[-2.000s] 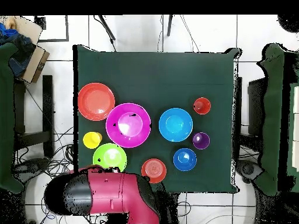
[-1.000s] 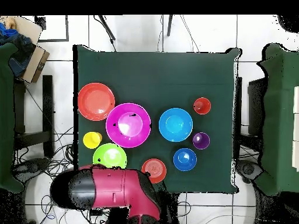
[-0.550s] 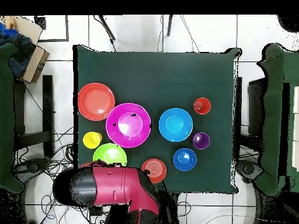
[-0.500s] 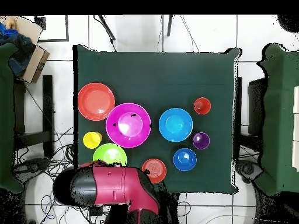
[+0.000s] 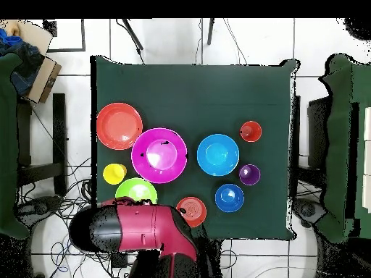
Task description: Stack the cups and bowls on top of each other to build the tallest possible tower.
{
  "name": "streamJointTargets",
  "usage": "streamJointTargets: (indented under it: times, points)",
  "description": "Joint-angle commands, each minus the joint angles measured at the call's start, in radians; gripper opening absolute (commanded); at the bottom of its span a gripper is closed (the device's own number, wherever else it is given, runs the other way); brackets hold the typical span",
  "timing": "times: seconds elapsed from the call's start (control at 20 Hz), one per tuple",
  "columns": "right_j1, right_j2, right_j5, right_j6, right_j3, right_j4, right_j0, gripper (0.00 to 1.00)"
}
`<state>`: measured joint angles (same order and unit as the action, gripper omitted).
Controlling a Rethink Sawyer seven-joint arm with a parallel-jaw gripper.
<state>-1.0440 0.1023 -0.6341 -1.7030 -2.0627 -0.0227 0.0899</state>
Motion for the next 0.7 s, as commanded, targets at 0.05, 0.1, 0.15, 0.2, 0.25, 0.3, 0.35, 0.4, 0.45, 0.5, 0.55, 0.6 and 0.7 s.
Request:
streamJointTargets:
  times: [0.05, 0.1, 0.15, 0.2, 0.25, 0.3, 0.35, 0.4, 0.45, 0.5, 0.55, 0.6, 0.7]
  points:
    - [0.088, -0.035, 0.07, -0.108, -0.045, -0.074, 0.005, 1.0]
    - [0.096, -0.034, 0.076, -0.107, -0.044, -0.077, 0.005, 1.0]
    - [0.101, -0.034, 0.078, -0.106, -0.041, -0.079, 0.005, 1.0]
    - [0.103, -0.033, 0.081, -0.106, -0.041, -0.08, 0.005, 1.0]
    - [0.107, -0.033, 0.087, -0.106, -0.042, -0.081, 0.005, 1.0]
    - [0.11, -0.032, 0.092, -0.105, -0.043, -0.082, 0.005, 1.0]
    - [0.116, -0.035, 0.102, -0.103, -0.044, -0.081, 0.002, 1.0]
    - [0.126, -0.038, 0.112, -0.1, -0.042, -0.081, -0.001, 1.0]
    - [0.133, -0.04, 0.12, -0.098, -0.042, -0.081, -0.004, 1.0]
    - [0.132, -0.041, 0.123, -0.096, -0.044, -0.079, -0.004, 1.0]
    - [0.136, -0.042, 0.13, -0.095, -0.045, -0.078, -0.005, 1.0]
    - [0.14, -0.042, 0.139, -0.095, -0.047, -0.079, -0.006, 1.0]
    - [0.147, -0.043, 0.148, -0.094, -0.046, -0.078, -0.006, 1.0]
